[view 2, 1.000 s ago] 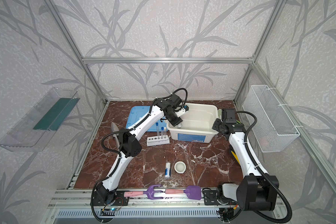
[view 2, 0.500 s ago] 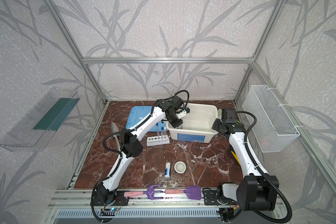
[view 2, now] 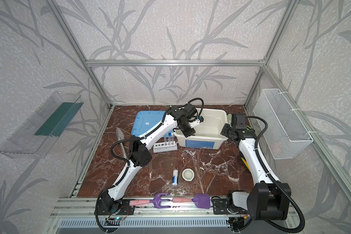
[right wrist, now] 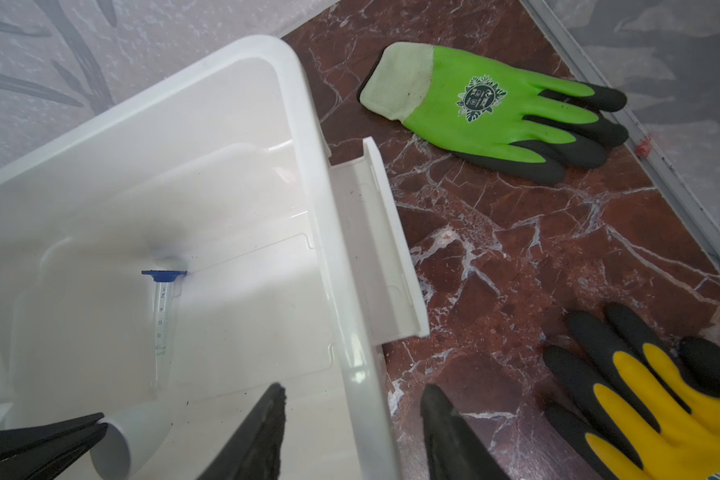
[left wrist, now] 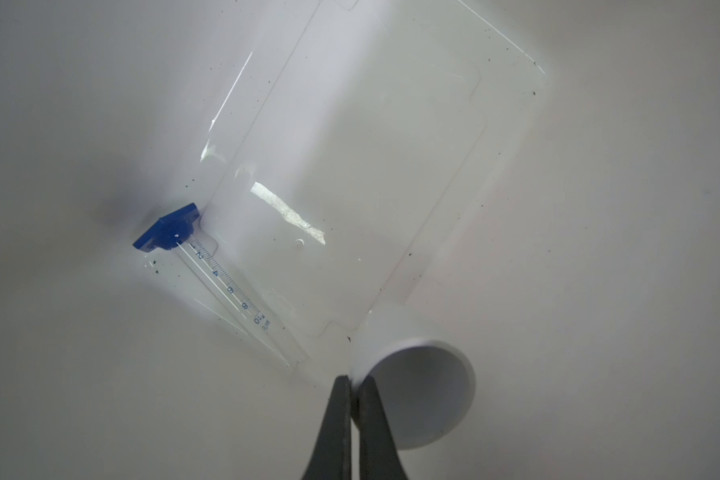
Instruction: Organize the chemistry lab equipment
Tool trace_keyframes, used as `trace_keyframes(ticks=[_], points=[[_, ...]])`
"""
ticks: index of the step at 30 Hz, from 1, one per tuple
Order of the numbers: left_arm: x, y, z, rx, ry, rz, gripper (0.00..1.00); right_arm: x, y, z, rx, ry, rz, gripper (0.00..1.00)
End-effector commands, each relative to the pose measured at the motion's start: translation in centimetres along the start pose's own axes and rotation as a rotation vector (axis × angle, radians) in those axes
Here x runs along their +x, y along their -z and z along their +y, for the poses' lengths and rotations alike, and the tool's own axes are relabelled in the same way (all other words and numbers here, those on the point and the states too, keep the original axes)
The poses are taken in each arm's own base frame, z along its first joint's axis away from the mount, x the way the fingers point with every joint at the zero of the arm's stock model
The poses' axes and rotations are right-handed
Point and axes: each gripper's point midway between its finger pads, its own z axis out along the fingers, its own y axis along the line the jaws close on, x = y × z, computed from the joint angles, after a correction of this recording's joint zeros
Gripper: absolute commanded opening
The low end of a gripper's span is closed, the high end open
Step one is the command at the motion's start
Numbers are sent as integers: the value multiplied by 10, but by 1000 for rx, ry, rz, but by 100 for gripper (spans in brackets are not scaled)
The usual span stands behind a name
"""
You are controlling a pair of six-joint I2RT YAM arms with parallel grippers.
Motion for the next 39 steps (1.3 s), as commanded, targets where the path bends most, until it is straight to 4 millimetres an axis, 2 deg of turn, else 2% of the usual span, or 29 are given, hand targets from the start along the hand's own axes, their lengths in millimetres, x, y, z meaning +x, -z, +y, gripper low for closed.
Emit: trace_keyframes(ticks=[1, 12, 20, 39], points=[[-2, -12, 11, -30, 14, -2, 0, 4, -5, 0, -11, -12, 11, 54], [-13, -13, 26, -16, 102, -65, 0, 8, -19, 3, -26, -24, 37, 54], [-9, -20, 40, -44, 154, -59, 0, 12, -31, 7, -49, -40, 64, 54], [5, -51, 22, 4, 131, 13, 0, 14, -41, 6, -44, -39, 76, 54]])
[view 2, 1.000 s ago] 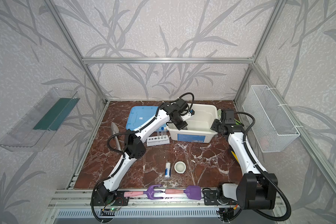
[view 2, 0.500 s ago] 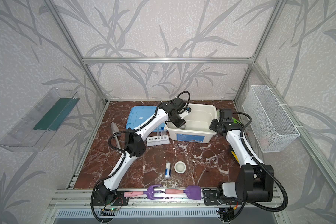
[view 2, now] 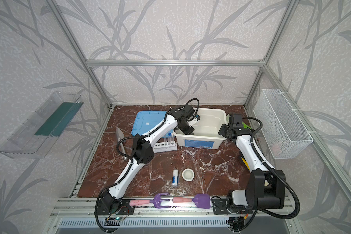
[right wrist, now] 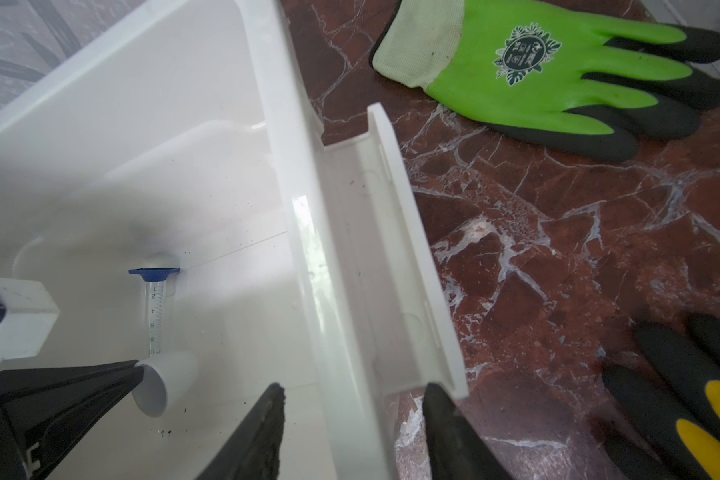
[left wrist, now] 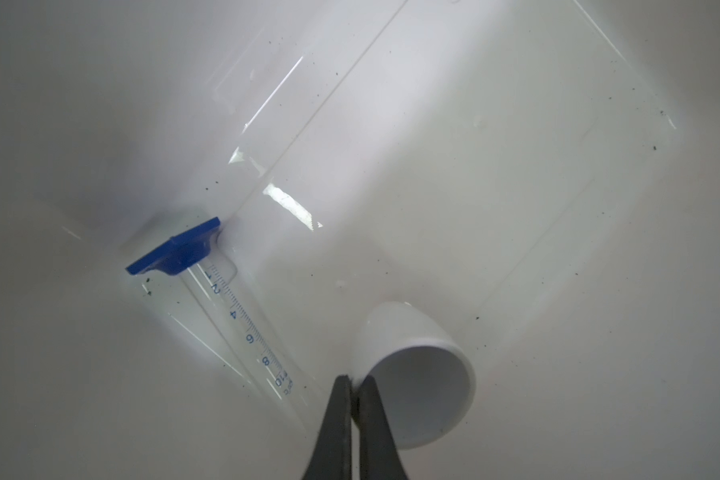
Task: Organize the chemistry lab equipment
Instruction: 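Open the left gripper to release the crucible onto the tub floor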
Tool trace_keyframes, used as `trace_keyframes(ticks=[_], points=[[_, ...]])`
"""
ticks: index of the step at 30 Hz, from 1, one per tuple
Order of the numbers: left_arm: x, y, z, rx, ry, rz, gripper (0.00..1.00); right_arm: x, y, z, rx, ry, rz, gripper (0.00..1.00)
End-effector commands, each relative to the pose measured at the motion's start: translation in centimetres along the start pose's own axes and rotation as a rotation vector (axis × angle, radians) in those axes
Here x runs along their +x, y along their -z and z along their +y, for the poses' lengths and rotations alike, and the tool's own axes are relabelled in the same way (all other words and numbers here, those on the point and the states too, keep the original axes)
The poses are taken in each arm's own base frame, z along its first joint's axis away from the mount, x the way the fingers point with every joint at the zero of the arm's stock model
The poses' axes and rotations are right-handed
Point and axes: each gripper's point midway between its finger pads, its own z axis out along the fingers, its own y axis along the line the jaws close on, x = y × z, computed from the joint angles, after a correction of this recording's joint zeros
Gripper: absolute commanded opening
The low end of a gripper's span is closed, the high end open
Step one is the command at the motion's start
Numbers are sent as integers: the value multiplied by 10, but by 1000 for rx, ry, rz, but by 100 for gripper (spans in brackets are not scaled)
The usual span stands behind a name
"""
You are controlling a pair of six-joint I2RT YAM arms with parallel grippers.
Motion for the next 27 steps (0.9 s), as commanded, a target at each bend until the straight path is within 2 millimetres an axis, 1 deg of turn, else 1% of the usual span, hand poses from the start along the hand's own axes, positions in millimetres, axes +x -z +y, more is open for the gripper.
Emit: trace_keyframes(ticks=[1, 8, 16, 20, 22, 25, 27], points=[[7, -10, -8, 16, -13, 33, 0, 3, -6, -2, 0, -8, 12, 54], [10, -15, -15, 16, -40, 52, 0, 2, -4, -3, 3, -9, 6, 54], [18, -21, -15, 6, -58, 83, 0, 2, -3, -4, 4, -7, 3, 55], [19, -20, -12, -18, -70, 87, 0, 2, -2, -3, 2, -7, 1, 55], [15, -15, -11, -25, -74, 75, 5, 2, -1, -3, 1, -6, 2, 56], [7, -5, -10, -38, -77, 49, 18, 1, 1, -2, -4, -1, 0, 57], [2, 3, -9, -48, -81, 27, 24, -1, 3, -1, -4, 2, -7, 58]])
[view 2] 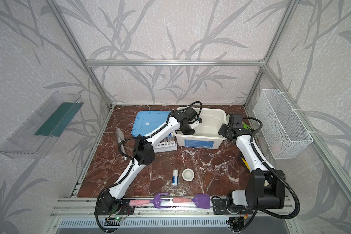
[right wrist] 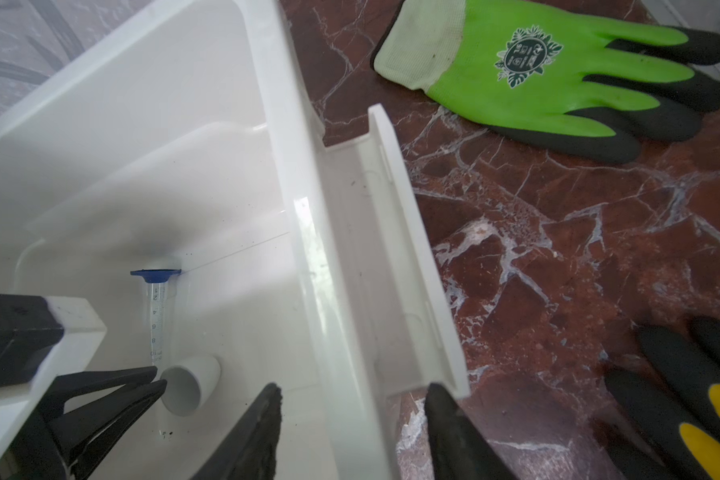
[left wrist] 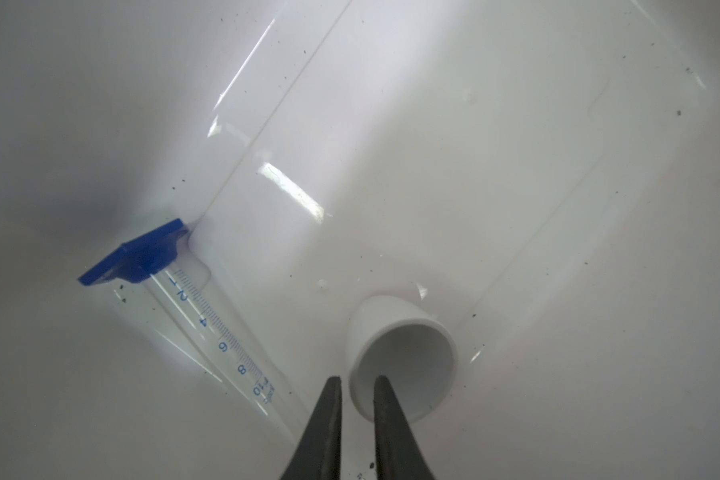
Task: Organize the chemistry lab equipment
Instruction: 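Open the left gripper to release the crucible onto the tub floor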
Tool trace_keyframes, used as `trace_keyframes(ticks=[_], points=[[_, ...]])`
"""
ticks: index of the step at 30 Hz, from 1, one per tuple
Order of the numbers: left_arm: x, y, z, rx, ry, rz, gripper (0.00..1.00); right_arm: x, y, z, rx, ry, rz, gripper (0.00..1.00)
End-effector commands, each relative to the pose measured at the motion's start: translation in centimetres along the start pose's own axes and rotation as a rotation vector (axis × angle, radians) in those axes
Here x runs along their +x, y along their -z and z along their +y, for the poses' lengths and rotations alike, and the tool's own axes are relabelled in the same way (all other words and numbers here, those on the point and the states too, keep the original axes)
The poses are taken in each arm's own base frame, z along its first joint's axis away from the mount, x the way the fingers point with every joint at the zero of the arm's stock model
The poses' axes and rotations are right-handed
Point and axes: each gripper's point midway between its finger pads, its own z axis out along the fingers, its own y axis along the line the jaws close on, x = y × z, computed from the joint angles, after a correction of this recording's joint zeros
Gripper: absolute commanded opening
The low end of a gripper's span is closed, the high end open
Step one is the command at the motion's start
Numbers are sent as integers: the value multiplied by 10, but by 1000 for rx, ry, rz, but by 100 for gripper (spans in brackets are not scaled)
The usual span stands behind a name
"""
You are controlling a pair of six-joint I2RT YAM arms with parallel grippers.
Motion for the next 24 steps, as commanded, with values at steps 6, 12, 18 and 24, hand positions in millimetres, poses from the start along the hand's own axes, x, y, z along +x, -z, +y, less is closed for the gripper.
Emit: trace_keyframes(ticks=[6, 12, 18, 24], points=[[-21, 39, 0, -31, -28, -80, 35, -6, 12, 1, -9, 6, -25, 59], [-45, 78, 1, -57, -32, -193, 46, -18, 31, 5, -9, 36, -69, 60], [-74, 132, 4, -100, -44, -350, 54, -32, 51, 9, -11, 65, -130, 66], [-91, 203, -2, -97, -36, -503, 58, -42, 83, 15, -24, 116, -213, 69]])
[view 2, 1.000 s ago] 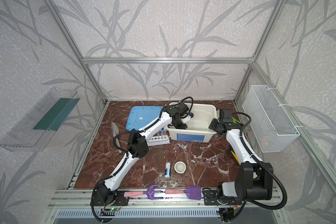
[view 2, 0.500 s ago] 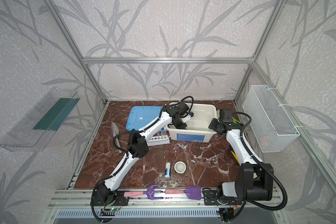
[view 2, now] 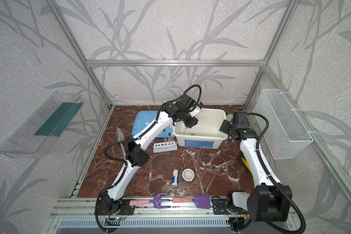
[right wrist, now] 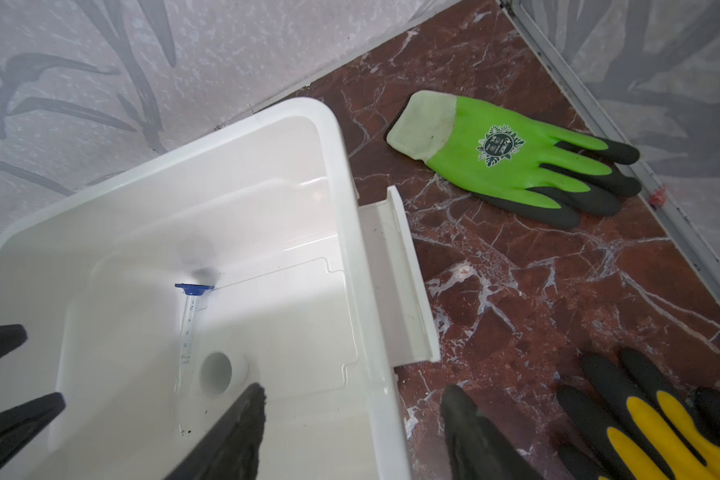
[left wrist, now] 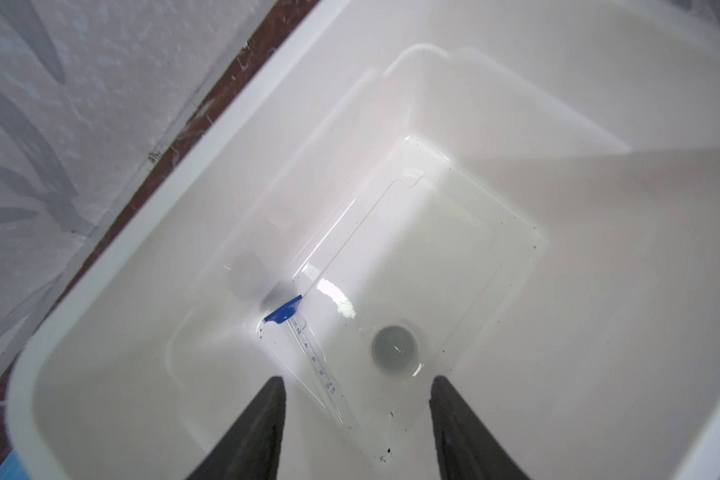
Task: Organize the chemistry lab equipment
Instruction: 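Draw the left arm back while the right gripper reaches to the second white crucible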
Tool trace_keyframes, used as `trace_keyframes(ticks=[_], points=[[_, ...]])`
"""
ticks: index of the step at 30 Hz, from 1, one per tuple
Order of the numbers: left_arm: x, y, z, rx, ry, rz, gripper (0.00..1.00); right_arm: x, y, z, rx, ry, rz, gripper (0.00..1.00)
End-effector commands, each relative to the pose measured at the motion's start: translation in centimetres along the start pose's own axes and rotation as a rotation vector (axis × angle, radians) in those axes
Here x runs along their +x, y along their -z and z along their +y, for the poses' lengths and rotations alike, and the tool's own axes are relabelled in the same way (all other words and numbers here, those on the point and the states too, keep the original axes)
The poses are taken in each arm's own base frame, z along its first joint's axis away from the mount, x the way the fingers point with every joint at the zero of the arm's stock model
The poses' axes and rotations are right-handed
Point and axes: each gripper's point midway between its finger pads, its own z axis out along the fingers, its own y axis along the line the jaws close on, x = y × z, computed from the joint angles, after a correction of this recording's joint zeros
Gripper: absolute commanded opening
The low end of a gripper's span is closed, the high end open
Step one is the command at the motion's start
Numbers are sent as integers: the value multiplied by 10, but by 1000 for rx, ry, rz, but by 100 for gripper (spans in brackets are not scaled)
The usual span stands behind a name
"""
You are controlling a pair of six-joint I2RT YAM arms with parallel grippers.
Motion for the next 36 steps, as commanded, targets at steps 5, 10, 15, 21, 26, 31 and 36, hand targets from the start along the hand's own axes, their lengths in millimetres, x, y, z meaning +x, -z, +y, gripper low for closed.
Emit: trace_keyframes(ticks=[5, 10, 15, 21, 26, 31, 36], points=[[-72, 130, -7, 13, 3, -304, 58, -7, 44, 17, -36, 89, -80, 70], [-66, 183, 10, -101, 46, -379, 59, 16, 73, 53, -54, 316, -68, 70], [-40, 233, 36, -240, 136, -556, 66, 52, 96, 83, -161, 491, 29, 69], [36, 266, 74, -341, 346, -637, 69, 112, 93, 100, -245, 637, 225, 68], [97, 265, 95, -439, 447, -589, 70, 160, 80, 111, -304, 625, 362, 67], [139, 255, 105, -457, 546, -527, 69, 206, 68, 112, -267, 680, 462, 66], [170, 249, 109, -463, 600, -502, 69, 248, 61, 110, -256, 703, 578, 65]])
